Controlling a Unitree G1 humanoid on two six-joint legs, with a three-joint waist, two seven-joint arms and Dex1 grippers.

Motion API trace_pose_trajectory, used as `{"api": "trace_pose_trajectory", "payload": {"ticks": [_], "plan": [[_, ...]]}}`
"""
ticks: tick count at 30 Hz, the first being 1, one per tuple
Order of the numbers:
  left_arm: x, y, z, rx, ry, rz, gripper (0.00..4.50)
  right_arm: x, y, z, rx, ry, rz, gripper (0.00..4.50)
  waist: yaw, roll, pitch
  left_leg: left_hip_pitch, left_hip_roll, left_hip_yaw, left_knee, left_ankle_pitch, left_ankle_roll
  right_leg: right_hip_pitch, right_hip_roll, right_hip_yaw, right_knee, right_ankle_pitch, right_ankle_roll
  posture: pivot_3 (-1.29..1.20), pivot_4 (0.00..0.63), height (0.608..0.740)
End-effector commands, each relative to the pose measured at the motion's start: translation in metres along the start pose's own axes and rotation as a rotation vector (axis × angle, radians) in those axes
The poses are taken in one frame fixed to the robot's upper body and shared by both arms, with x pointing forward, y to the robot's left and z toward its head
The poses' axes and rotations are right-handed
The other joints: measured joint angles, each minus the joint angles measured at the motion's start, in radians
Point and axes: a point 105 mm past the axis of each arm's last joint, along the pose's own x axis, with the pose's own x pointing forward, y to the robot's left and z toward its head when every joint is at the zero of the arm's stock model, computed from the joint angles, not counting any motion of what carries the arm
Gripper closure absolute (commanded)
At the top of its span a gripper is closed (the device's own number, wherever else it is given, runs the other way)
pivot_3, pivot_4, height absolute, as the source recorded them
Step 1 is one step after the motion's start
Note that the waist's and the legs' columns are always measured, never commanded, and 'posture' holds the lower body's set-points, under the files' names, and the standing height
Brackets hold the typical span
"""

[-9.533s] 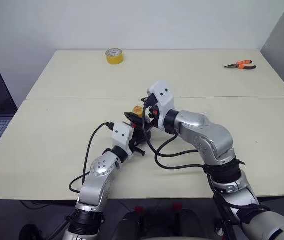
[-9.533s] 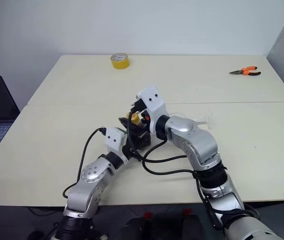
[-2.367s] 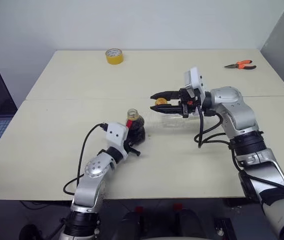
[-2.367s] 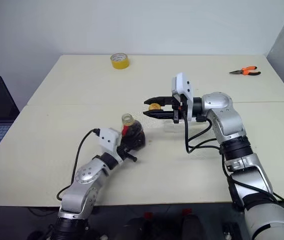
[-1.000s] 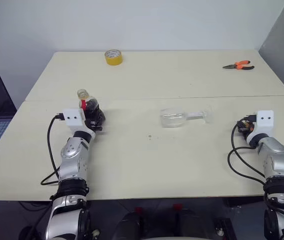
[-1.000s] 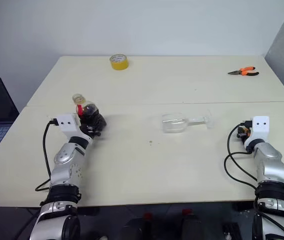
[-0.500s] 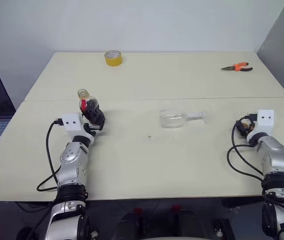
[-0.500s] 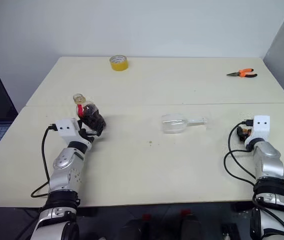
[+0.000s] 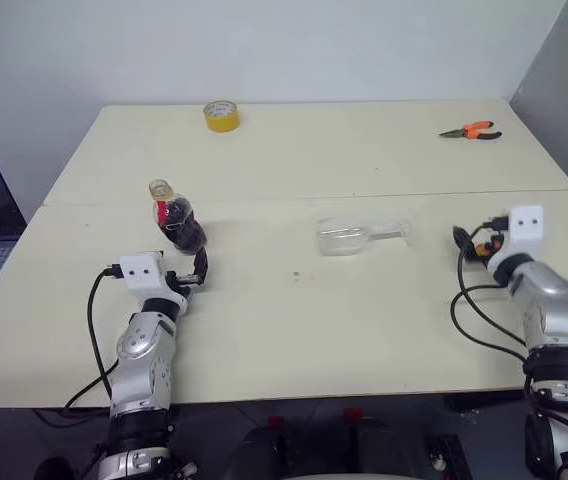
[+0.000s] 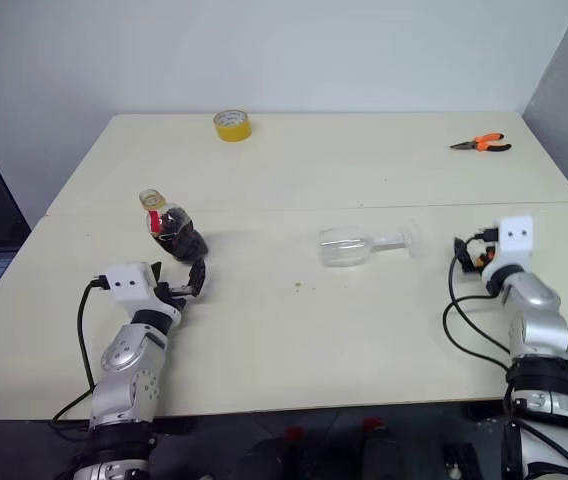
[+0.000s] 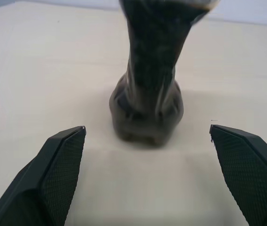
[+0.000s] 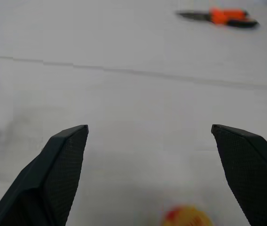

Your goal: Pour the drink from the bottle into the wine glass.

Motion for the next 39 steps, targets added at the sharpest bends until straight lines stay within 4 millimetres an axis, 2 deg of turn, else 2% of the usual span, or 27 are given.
{"api": "trace_pose_trajectory", "payload": {"ticks": [1,5,9,13,16,18,21,28,34,39], "plan": [[-0.016,-0.008,0.007,-0.001,-0.013,-0.044,0.0,-0.005,0.007,0.045,-0.222,-0.049,0.117,0.02,0.004,0.0,0.0,0.0,0.0,0.0,0.0,0.0,0.0,0.0,0.0,0.0,0.0,0.0,0.0,0.0,0.15,0.74],[-0.037,-0.021,-0.004,0.01,0.047,-0.139,0.0,-0.011,0.017,0.054,-0.5,0.027,0.251,0.02,0.018,0.0,0.0,0.0,0.0,0.0,0.0,0.0,0.0,0.001,0.0,-0.001,-0.002,0.0,0.0,0.0,0.15,0.74],[-0.052,-0.059,-0.009,0.111,0.113,-0.383,0.0,-0.008,0.038,0.073,-0.735,0.079,0.413,0.02,0.019,0.005,0.003,0.0,0.0,0.001,0.001,0.0,0.0,0.002,0.0,0.0,-0.001,0.0,0.0,0.0,0.15,0.74],[-0.054,-0.09,-0.004,0.144,0.117,-0.528,0.0,0.001,0.054,0.083,-0.826,0.097,0.5,0.02,0.02,0.007,0.003,0.0,0.0,0.0,0.0,0.0,0.0,0.001,0.0,-0.001,-0.002,0.0,0.0,0.0,0.15,0.74],[-0.053,-0.12,0.004,0.19,0.11,-0.652,0.0,0.01,0.075,0.092,-0.846,0.096,0.595,0.02,0.021,0.006,0.004,0.0,0.0,0.0,0.0,0.0,0.0,0.001,0.0,-0.001,-0.002,0.0,0.0,0.0,0.15,0.74],[-0.053,-0.132,0.007,0.216,0.11,-0.703,0.0,0.014,0.084,0.091,-0.86,0.112,0.634,0.02,0.02,0.006,0.004,0.0,0.0,0.0,0.0,0.0,0.0,0.001,0.0,-0.001,-0.002,0.0,0.0,0.0,0.15,0.74],[-0.053,-0.139,0.009,0.253,0.112,-0.735,0.0,0.021,0.094,0.088,-0.902,0.107,0.661,0.02,0.019,0.006,0.004,0.0,0.0,0.0,0.0,0.0,0.0,0.001,0.0,-0.001,-0.002,0.0,0.0,0.0,0.15,0.74],[-0.056,-0.136,0.007,0.308,0.109,-0.743,0.0,0.024,0.111,0.074,-0.921,0.146,0.741,0.02,0.02,0.006,0.004,-0.001,0.0,0.0,-0.001,0.0,0.0,-0.001,0.0,-0.001,-0.002,0.0,0.0,0.0,0.15,0.74],[-0.056,-0.143,0.012,0.293,0.068,-0.743,0.0,0.032,0.105,0.055,-0.948,0.241,0.723,0.02,0.021,0.006,0.004,-0.001,0.0,0.0,0.0,0.0,0.0,0.0,0.0,-0.001,-0.002,0.0,0.0,0.0,0.15,0.74],[-0.057,-0.146,0.025,0.252,-0.009,-0.737,0.0,0.042,0.105,0.05,-0.94,0.26,0.705,0.02,0.02,0.006,0.004,-0.001,0.0,0.0,0.0,0.0,0.0,-0.001,0.0,-0.001,-0.002,0.0,0.0,0.0,0.15,0.74]]}}
